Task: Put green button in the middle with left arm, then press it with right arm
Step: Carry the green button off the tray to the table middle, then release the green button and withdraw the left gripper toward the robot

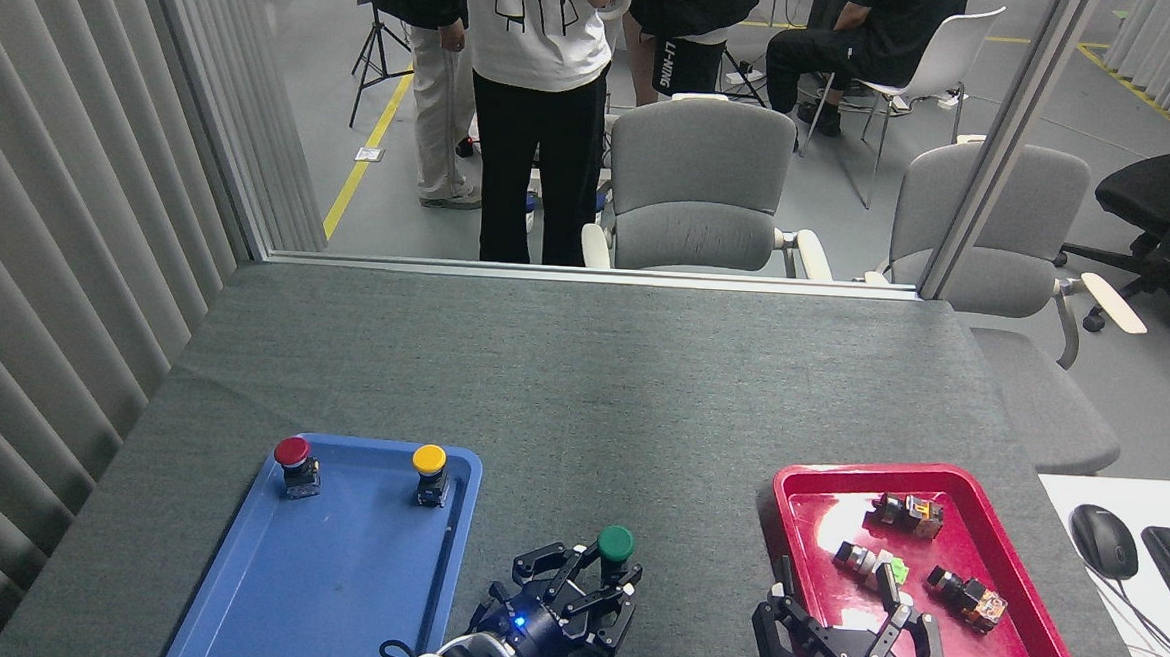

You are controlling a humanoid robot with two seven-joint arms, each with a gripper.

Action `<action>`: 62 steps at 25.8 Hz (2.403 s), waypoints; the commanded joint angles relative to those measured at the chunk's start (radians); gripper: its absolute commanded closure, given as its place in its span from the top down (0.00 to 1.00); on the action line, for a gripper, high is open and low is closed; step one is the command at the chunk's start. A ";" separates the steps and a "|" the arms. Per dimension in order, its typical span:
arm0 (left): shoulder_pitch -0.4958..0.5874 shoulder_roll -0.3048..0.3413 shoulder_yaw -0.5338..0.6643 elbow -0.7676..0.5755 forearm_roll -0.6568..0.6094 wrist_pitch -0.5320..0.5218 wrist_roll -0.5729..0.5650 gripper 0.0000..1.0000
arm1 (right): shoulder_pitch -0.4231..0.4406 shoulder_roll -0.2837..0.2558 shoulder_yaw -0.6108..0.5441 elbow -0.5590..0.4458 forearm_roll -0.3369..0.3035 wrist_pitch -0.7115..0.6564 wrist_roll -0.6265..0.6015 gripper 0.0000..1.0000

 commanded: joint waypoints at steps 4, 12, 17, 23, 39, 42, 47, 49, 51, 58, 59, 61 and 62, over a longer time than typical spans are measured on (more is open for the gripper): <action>-0.023 -0.020 -0.003 0.098 0.016 0.157 0.010 0.00 | 0.003 -0.005 0.000 0.000 -0.001 0.001 -0.004 0.99; -0.023 -0.020 -0.005 0.102 0.008 0.162 0.013 0.00 | -0.003 -0.008 0.003 0.000 -0.008 0.007 -0.001 0.99; -0.018 -0.020 -0.006 0.084 0.013 0.150 0.014 0.83 | -0.017 0.001 0.006 0.009 -0.009 -0.002 0.000 0.99; -0.007 -0.017 -0.017 0.015 0.011 0.146 0.013 1.00 | -0.013 0.002 0.006 0.009 -0.008 -0.007 0.000 0.99; 0.543 0.264 0.399 -0.866 0.007 0.182 -0.095 0.99 | -0.132 0.018 0.146 0.075 -0.006 -0.034 0.051 0.76; 0.565 0.227 0.568 -0.863 0.001 0.025 -0.177 0.99 | -0.189 0.024 0.201 0.120 -0.006 -0.019 0.068 0.76; 0.620 0.195 0.655 -0.875 0.001 -0.012 -0.181 0.99 | -0.269 0.071 0.262 0.227 -0.006 -0.010 0.071 0.69; 0.638 0.201 0.658 -0.872 0.001 -0.013 -0.181 1.00 | -0.298 0.090 0.279 0.278 -0.006 -0.013 0.071 0.61; 0.655 0.199 0.686 -0.873 0.002 -0.016 -0.181 1.00 | -0.327 0.097 0.313 0.321 -0.006 -0.017 0.071 0.55; 0.663 0.207 0.698 -0.876 0.027 -0.012 -0.179 0.99 | -0.405 0.134 0.354 0.459 -0.003 -0.017 0.071 0.21; 0.677 0.213 0.700 -0.876 0.041 -0.012 -0.176 1.00 | -0.411 0.136 0.356 0.469 -0.003 -0.017 0.071 0.20; 0.694 0.236 0.700 -0.879 0.079 -0.008 -0.165 0.99 | -0.421 0.140 0.356 0.494 -0.004 -0.017 0.071 0.13; 0.694 0.254 0.700 -0.879 0.097 -0.008 -0.156 1.00 | -0.424 0.145 0.357 0.508 -0.004 -0.019 0.071 0.12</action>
